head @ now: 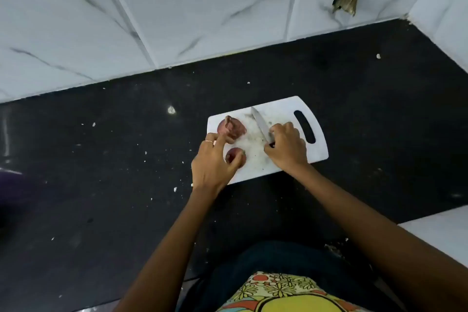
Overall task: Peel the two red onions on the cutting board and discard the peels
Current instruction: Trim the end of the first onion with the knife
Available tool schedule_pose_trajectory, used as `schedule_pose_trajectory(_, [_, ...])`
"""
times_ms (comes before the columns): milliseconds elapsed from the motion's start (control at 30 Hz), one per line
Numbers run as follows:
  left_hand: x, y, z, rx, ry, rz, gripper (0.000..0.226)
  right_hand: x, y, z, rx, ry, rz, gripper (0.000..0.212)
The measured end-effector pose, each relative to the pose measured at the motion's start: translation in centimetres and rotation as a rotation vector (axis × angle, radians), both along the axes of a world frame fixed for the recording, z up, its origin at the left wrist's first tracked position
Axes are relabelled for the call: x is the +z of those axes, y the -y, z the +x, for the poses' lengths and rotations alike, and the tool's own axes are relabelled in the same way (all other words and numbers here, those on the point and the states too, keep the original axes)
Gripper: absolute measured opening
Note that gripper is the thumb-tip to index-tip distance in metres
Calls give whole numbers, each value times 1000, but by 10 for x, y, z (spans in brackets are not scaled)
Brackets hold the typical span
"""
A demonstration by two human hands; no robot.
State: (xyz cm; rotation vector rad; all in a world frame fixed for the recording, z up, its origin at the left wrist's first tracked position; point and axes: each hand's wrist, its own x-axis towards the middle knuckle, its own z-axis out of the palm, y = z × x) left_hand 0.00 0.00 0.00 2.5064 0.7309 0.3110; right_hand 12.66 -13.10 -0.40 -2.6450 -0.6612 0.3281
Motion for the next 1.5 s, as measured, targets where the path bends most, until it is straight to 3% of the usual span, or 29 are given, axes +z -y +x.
schedule_pose_trajectory(133, [-4,-4,1,-83,-255,51,64,1,2,8,-46,-163,-99,64])
schedule_pose_trajectory(233, [-6,-5,6,-68,-266,3,61,2,3,16,-47,-264,-104,71])
schedule_pose_trajectory(567, [-13,10,26,-88,49,-421,56,2,9,20,-107,-245,90,34])
schedule_pose_trajectory(667, [-14,16,40,-133,113,-547,53,6,15,25,-201,-341,291,16])
schedule_pose_trajectory(800, [-18,23,55,-166,161,-622,54,18,24,32,-345,-512,532,11])
schedule_pose_trajectory(1067, [-35,38,67,-138,130,-512,56,15,30,25,-283,-611,556,9])
schedule_pose_trajectory(1267, [-30,38,66,-153,98,-423,60,8,30,21,-305,-634,573,20])
schedule_pose_trajectory(1500, [-24,37,67,-64,163,-408,55,14,33,20,-315,-605,538,24])
